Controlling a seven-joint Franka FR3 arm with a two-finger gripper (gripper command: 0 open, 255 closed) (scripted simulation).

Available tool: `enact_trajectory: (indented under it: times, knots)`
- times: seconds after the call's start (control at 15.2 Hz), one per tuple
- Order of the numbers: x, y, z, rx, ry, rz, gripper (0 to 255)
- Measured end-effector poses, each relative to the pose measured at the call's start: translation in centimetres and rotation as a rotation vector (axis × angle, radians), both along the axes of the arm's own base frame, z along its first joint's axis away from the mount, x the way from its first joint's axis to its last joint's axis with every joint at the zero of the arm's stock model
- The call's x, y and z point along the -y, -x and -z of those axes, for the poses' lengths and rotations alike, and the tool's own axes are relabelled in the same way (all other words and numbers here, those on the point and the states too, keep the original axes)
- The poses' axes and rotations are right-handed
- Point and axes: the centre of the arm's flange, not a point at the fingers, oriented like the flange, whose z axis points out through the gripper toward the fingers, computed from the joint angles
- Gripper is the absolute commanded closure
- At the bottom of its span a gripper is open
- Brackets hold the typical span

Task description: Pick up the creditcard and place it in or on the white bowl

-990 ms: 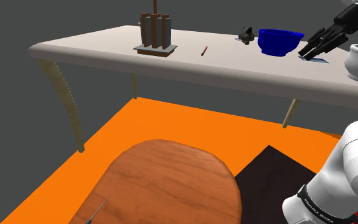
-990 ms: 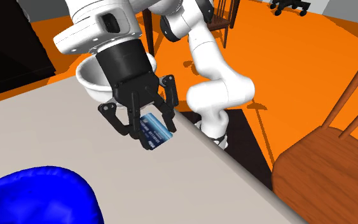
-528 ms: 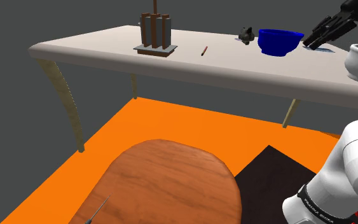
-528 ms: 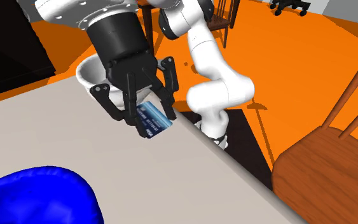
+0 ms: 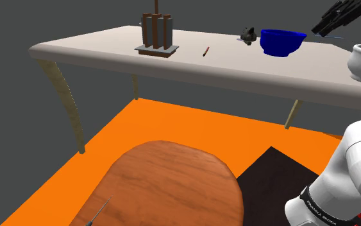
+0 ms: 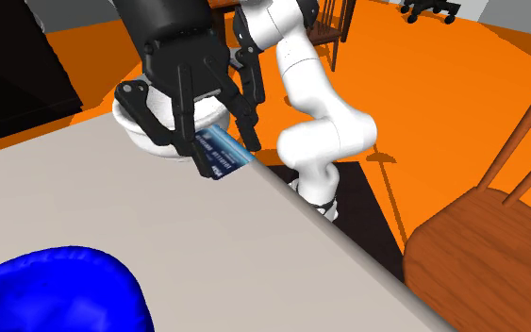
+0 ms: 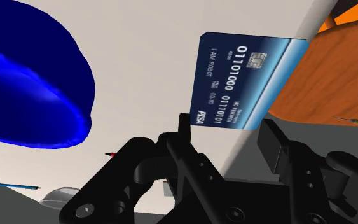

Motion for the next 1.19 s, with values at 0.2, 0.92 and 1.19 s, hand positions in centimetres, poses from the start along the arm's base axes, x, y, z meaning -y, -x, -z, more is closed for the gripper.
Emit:
enact_trajectory:
  times: [0.2, 0.92, 1.19]
  knots:
    - [0.0, -0.1, -1.6, 0.0, 0.0, 0.0, 255]
    - [2.5, 4.7, -5.5, 0.001, 0.0, 0.001, 255]
    - [4.8, 9.2, -5.9, 0.002, 0.0, 0.001, 255]
